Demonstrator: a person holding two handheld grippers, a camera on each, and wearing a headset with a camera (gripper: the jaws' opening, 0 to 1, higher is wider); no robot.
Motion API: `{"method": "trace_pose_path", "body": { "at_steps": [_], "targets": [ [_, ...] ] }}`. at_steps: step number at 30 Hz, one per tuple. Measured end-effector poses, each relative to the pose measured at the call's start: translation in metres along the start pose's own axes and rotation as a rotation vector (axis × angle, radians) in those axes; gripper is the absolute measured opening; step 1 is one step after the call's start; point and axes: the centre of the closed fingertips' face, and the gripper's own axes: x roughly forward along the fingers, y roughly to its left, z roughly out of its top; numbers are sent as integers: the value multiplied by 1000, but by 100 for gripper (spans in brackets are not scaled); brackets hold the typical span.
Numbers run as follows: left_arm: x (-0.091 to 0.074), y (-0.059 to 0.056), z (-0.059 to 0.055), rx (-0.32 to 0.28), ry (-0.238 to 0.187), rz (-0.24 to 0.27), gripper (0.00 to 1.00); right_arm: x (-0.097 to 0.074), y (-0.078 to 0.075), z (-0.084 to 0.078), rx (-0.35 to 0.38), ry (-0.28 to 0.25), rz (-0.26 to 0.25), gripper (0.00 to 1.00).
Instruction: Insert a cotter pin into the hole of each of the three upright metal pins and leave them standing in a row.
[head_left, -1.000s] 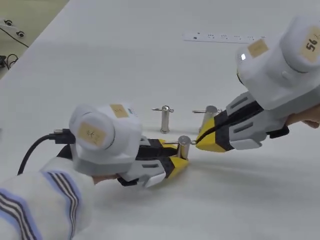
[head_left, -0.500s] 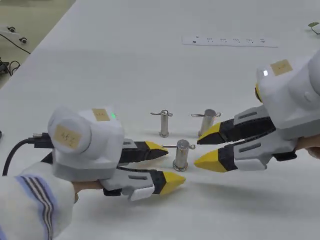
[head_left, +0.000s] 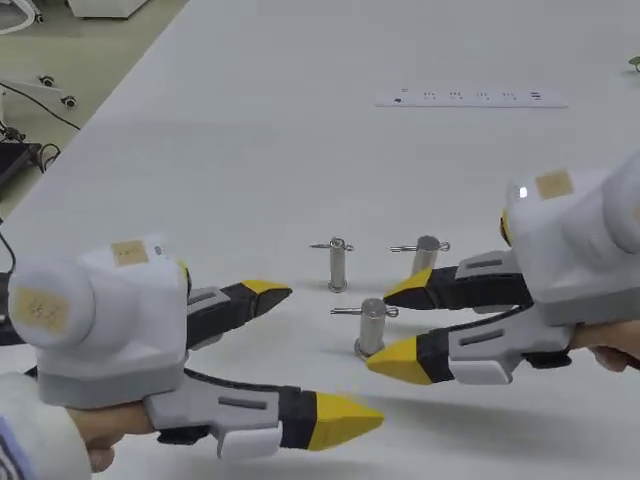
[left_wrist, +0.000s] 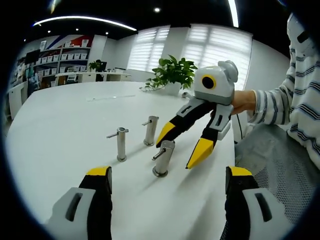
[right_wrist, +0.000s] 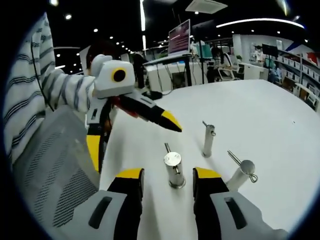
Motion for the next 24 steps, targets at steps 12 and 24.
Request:
{"method": "trace_pose_path", "body": {
  "at_steps": [12,24],
  "targets": [
    [-7,-8,-1,8,17,28,99,18,-8,-16,27,-3,-3,38],
    [-17,-6,5,-10,-17,82,99,32,-11,-14,-9,-39,11,25]
  ]
}}
